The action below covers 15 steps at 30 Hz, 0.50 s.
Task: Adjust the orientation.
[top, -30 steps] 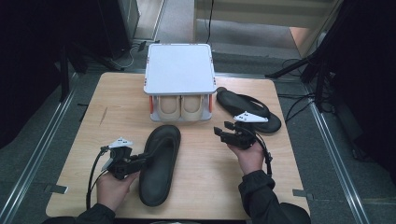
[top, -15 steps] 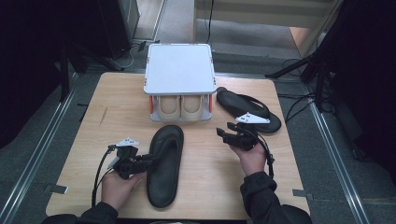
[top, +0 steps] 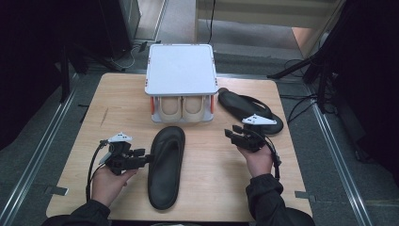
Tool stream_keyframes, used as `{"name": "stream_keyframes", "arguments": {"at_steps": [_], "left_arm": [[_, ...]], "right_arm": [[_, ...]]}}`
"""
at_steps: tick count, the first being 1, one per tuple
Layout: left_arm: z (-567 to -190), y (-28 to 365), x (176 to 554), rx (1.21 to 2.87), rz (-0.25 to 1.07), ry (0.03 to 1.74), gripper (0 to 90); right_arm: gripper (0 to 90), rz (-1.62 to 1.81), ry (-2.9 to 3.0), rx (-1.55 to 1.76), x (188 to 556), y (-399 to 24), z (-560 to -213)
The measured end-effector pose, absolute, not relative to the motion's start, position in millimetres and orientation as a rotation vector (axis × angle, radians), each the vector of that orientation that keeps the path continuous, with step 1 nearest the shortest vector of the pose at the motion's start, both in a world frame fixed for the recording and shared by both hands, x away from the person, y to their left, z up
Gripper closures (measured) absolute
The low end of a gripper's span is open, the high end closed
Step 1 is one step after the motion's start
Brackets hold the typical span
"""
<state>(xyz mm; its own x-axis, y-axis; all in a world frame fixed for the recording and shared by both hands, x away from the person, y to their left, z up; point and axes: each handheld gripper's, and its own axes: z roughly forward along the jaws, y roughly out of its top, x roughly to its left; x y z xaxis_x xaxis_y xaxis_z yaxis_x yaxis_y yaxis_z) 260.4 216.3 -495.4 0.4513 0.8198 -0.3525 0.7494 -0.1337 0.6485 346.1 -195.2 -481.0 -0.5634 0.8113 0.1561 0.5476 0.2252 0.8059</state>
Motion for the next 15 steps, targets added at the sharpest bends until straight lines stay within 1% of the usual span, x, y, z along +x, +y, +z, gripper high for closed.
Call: {"name": "stream_keyframes", "arguments": {"at_steps": [1, 3, 4, 5, 6, 7, 8, 9, 10, 15], "left_arm": [[-495.4, 217.6, 261.1, 1.901, 0.113, 1.32, 44.1], [-495.1, 220.1, 262.8, 1.897, 0.124, 1.314, 43.2], [-494.5, 221.5, 263.5, 1.902, 0.127, 1.313, 43.1], [-494.2, 223.7, 265.1, 1.897, 0.141, 1.309, 42.8], [-494.2, 223.7, 265.1, 1.897, 0.141, 1.309, 42.4], [-494.1, 224.5, 266.3, 1.902, 0.144, 1.312, 42.3], [-494.2, 225.0, 267.3, 1.902, 0.152, 1.314, 42.3], [-494.0, 226.4, 268.1, 1.911, 0.156, 1.313, 42.0], [-494.1, 227.0, 268.6, 1.902, 0.157, 1.317, 41.7], [-493.7, 231.5, 272.3, 1.905, 0.177, 1.311, 40.7]], "right_arm": [[66.3, 1.25, 2.2, 1.281, 347.7, -201.3, -481.1], [67.7, 1.248, 2.196, 1.293, 349.1, -204.6, -481.5], [74.3, 1.238, 2.187, 1.323, 352.3, -212.1, -482.9], [76.7, 1.232, 2.177, 1.335, 353.9, -215.7, -484.1], [76.7, 1.232, 2.177, 1.335, 353.9, -215.7, -484.1], [83.1, 1.226, 2.162, 1.364, 357.2, -222.5, -486.6], [83.1, 1.226, 2.162, 1.364, 357.2, -222.5, -486.6], [85.4, 1.225, 2.154, 1.374, 358.8, -225.3, -487.7], [90.0, 1.217, 2.14, 1.386, 361.0, -229.3, -489.2], [90.0, 1.161, 2.129, 1.425, 367.2, -235.1, -495.6]]}}
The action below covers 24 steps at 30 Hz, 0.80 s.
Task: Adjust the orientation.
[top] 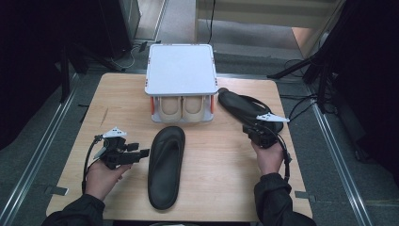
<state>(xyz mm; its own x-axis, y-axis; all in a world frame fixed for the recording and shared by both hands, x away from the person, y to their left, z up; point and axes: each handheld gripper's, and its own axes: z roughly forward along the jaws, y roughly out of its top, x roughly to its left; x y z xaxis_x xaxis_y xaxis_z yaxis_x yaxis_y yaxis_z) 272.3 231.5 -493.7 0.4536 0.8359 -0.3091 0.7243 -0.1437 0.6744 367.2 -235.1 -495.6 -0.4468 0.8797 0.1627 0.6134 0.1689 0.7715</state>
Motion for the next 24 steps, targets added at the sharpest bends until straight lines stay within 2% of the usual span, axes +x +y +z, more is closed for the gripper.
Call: {"name": "stream_keyframes", "arguments": {"at_steps": [24], "left_arm": [[-489.4, 231.1, 279.2, 1.911, 0.183, 1.246, 39.4]], "right_arm": [[90.0, 1.014, 2.094, 1.54, 402.3, -254.9, -520.0]]}}
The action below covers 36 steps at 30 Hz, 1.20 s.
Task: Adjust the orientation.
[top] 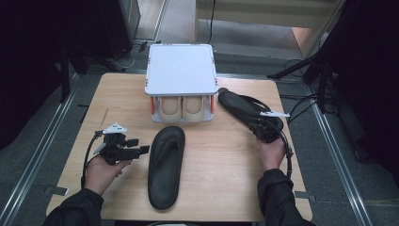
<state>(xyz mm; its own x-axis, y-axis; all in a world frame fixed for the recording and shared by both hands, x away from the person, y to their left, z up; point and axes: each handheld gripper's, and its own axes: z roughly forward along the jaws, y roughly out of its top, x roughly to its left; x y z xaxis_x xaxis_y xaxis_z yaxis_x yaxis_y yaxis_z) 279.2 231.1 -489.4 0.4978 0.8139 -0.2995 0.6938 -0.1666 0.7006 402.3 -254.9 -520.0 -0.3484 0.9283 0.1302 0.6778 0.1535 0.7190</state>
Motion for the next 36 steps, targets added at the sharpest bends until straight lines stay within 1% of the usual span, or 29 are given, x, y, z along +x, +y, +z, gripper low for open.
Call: {"name": "stream_keyframes", "arguments": {"at_steps": [4, 15, 29, 36], "left_arm": [[-489.0, 229.0, 276.3, 1.932, 0.205, 1.223, 38.8], [-489.2, 237.7, 274.3, 1.903, 0.226, 1.257, 38.7], [-490.9, 254.1, 259.7, 1.862, 0.265, 1.32, 38.2], [-491.3, 257.1, 256.5, 1.859, 0.272, 1.339, 38.2]], "right_arm": [[89.9, 0.974, 2.093, 1.549, 408.2, -257.3, -523.6], [90.0, 0.978, 2.034, 1.623, 418.7, -278.1, -523.2], [89.8, 1.0, 1.967, 1.714, 450.5, -296.3, -523.3], [89.8, 1.027, 1.948, 1.737, 458.6, -301.1, -523.6]]}}
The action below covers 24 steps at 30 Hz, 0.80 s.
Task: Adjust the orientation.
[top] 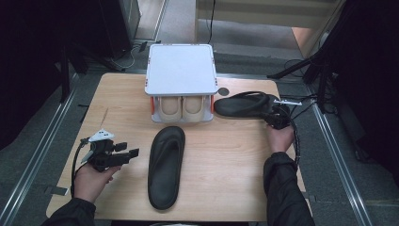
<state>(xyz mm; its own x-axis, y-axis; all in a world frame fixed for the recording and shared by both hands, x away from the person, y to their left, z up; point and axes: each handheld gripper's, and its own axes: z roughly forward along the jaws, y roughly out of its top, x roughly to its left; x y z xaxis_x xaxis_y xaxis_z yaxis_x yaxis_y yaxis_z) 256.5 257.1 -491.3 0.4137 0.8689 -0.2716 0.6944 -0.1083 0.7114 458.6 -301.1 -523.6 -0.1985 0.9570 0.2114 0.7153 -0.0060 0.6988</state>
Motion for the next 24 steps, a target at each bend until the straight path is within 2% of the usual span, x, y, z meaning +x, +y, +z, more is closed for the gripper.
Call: {"name": "stream_keyframes", "arguments": {"at_steps": [6, 24], "left_arm": [[-491.9, 257.5, 257.6, 1.857, 0.266, 1.349, 37.3], [-495.0, 255.3, 254.6, 1.892, 0.27, 1.348, 37.1]], "right_arm": [[89.6, 1.058, 1.945, 1.732, 452.8, -296.8, -512.6], [90.0, 1.126, 2.034, 1.662, 454.2, -244.5, -486.1]]}}
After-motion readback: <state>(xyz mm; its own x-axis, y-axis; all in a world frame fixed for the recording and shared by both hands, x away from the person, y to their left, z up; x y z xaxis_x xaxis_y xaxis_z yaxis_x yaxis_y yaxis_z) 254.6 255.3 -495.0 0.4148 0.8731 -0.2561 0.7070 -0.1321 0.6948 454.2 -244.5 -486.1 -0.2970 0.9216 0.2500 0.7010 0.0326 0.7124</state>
